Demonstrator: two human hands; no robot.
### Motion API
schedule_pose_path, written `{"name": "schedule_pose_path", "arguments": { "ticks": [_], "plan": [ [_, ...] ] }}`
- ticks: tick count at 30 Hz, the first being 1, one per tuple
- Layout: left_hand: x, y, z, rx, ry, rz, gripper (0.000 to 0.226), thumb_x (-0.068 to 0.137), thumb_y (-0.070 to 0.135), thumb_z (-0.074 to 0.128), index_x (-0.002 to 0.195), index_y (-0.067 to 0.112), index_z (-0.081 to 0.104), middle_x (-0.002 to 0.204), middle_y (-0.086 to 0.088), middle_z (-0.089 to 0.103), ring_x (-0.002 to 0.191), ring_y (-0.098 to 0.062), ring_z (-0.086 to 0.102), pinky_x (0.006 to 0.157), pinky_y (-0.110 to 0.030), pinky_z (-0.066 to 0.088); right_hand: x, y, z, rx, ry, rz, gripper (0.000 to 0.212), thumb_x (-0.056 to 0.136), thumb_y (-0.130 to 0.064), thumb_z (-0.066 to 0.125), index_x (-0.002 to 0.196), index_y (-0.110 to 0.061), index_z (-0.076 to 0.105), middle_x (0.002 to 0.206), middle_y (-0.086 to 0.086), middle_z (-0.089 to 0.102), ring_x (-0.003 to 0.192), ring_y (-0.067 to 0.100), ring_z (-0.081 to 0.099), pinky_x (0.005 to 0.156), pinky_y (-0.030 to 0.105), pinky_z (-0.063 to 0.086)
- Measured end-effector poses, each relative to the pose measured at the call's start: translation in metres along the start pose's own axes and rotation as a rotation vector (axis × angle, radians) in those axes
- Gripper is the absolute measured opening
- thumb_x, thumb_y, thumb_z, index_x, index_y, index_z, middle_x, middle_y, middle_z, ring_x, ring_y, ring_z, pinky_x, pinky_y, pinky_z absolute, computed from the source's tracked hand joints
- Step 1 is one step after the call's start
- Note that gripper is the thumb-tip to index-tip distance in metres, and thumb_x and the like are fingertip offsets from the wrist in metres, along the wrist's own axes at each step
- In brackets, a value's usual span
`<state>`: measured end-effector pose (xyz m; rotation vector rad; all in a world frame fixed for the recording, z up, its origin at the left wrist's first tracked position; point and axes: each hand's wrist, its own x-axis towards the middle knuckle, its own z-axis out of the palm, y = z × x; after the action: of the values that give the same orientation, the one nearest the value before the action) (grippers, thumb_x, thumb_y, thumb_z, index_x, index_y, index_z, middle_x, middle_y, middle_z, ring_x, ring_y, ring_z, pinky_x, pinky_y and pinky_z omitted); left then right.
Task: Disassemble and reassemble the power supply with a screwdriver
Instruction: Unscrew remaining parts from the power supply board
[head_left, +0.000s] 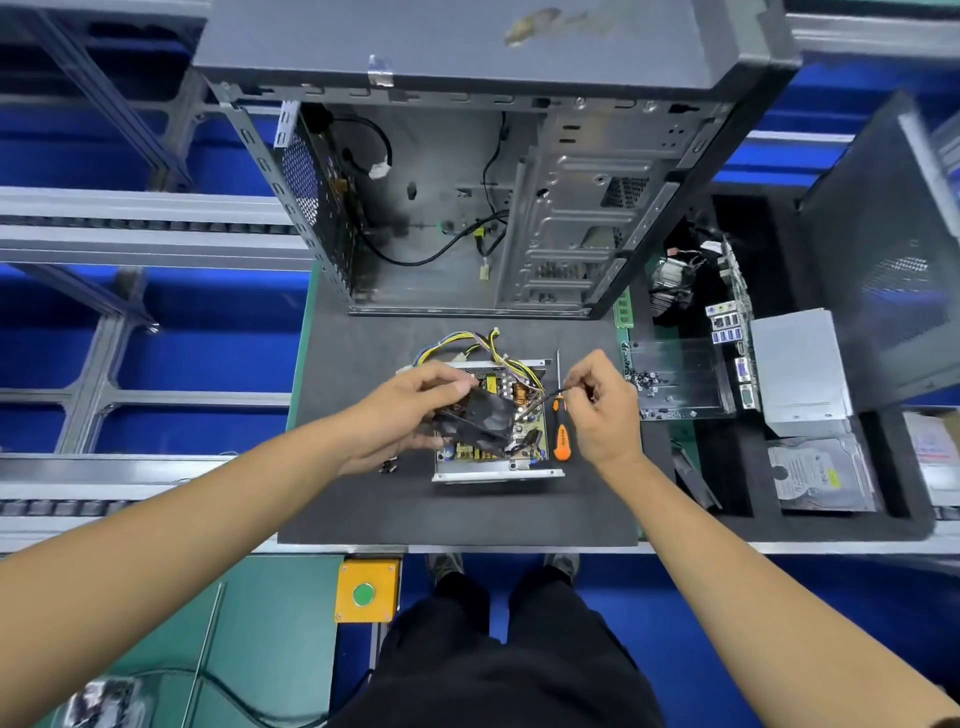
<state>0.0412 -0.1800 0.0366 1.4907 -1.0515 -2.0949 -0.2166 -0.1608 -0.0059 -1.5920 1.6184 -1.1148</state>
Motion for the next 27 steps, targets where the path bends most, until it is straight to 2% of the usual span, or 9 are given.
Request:
{"name": "schedule_pose_path", "arguments": {
  "ticks": [3, 6, 8, 11, 15, 18, 20, 23, 27],
  "plan": [
    [-0.006, 0.001, 0.000, -0.048, -0.085, -0.057, 0.050, 0.080, 0.037, 0.079, 0.123, 0.015, 0.067, 0.110, 0.002, 0.067, 0.088, -0.012, 0.062, 0.072, -0.023, 0.055, 0.001, -0.003, 0.000, 0.019, -0.008, 0.013, 0.028, 0.076, -0.016, 0.045, 0.077, -0.043, 0.049, 0.061, -0.017, 0.051, 0.053, 0.005, 0.040, 0.051, 0.024, 0.030],
    [-0.010, -0.003, -0.005, 0.057, -0.140, -0.046, 0.061, 0.069, 0.025, 0.088, 0.125, 0.017, 0.066, 0.130, 0.002, 0.062, 0.108, -0.017, 0.069, 0.077, -0.022, 0.055, 0.002, -0.004, -0.002, 0.040, -0.024, 0.013, 0.038, 0.077, -0.007, 0.045, 0.076, -0.044, 0.051, 0.058, -0.016, 0.052, 0.049, 0.007, 0.039, 0.049, 0.028, 0.031],
    [-0.013, -0.004, -0.004, 0.180, -0.117, -0.035, 0.057, 0.070, 0.025, 0.089, 0.123, 0.020, 0.068, 0.131, -0.003, 0.063, 0.104, -0.020, 0.070, 0.073, -0.022, 0.055, 0.001, -0.005, -0.003, 0.065, -0.036, -0.005, 0.036, 0.077, -0.008, 0.045, 0.075, -0.043, 0.051, 0.056, -0.010, 0.051, 0.047, 0.011, 0.038, 0.048, 0.032, 0.030],
    [-0.019, -0.004, -0.001, 0.203, -0.103, -0.073, 0.044, 0.080, 0.044, 0.077, 0.117, 0.021, 0.068, 0.112, -0.006, 0.068, 0.093, -0.017, 0.069, 0.063, -0.023, 0.052, -0.001, -0.003, -0.005, 0.076, -0.094, -0.029, 0.030, 0.076, -0.012, 0.042, 0.074, -0.041, 0.050, 0.056, -0.008, 0.049, 0.048, 0.023, 0.040, 0.048, 0.035, 0.030],
    [-0.022, -0.003, -0.005, 0.491, -0.182, -0.050, 0.032, 0.091, 0.056, 0.060, 0.108, 0.028, 0.064, 0.099, 0.006, 0.062, 0.089, -0.010, 0.066, 0.070, -0.025, 0.042, -0.002, 0.011, -0.006, 0.015, -0.197, 0.009, 0.032, 0.073, -0.002, 0.041, 0.073, -0.034, 0.048, 0.059, -0.013, 0.053, 0.052, 0.013, 0.042, 0.052, 0.028, 0.033],
    [-0.018, -0.008, -0.004, 0.591, -0.240, -0.054, 0.029, 0.102, 0.047, 0.050, 0.101, 0.020, 0.058, 0.094, 0.005, 0.056, 0.077, -0.003, 0.059, 0.074, -0.013, 0.046, -0.007, 0.022, -0.006, -0.065, -0.284, 0.037, 0.019, 0.073, -0.011, 0.039, 0.076, -0.027, 0.050, 0.063, -0.004, 0.056, 0.054, 0.021, 0.044, 0.053, 0.030, 0.033],
    [-0.013, -0.015, -0.002, 0.669, -0.218, -0.028, 0.027, 0.104, 0.041, 0.050, 0.103, 0.016, 0.059, 0.093, 0.001, 0.056, 0.080, -0.009, 0.055, 0.085, -0.023, 0.046, -0.009, 0.027, -0.006, -0.116, -0.330, 0.046, 0.013, 0.074, -0.019, 0.039, 0.079, -0.026, 0.049, 0.064, 0.000, 0.056, 0.056, 0.023, 0.045, 0.054, 0.033, 0.037],
    [-0.002, -0.027, -0.001, 0.932, -0.183, 0.093, 0.017, 0.103, 0.035, 0.055, 0.111, 0.022, 0.063, 0.098, -0.005, 0.060, 0.089, -0.015, 0.053, 0.089, -0.036, 0.043, -0.011, 0.029, -0.005, -0.166, -0.407, 0.065, 0.014, 0.076, -0.021, 0.042, 0.080, -0.034, 0.047, 0.066, -0.007, 0.055, 0.054, 0.011, 0.042, 0.055, 0.032, 0.038],
    [0.005, -0.040, 0.007, 1.216, -0.026, 0.322, 0.024, 0.098, 0.049, 0.058, 0.111, 0.030, 0.064, 0.102, 0.003, 0.052, 0.100, -0.019, 0.048, 0.092, -0.037, 0.044, -0.010, 0.030, -0.004, -0.206, -0.462, 0.082, 0.011, 0.076, -0.026, 0.045, 0.081, -0.036, 0.046, 0.072, -0.013, 0.056, 0.060, 0.007, 0.047, 0.059, 0.035, 0.045]
  ]
}}
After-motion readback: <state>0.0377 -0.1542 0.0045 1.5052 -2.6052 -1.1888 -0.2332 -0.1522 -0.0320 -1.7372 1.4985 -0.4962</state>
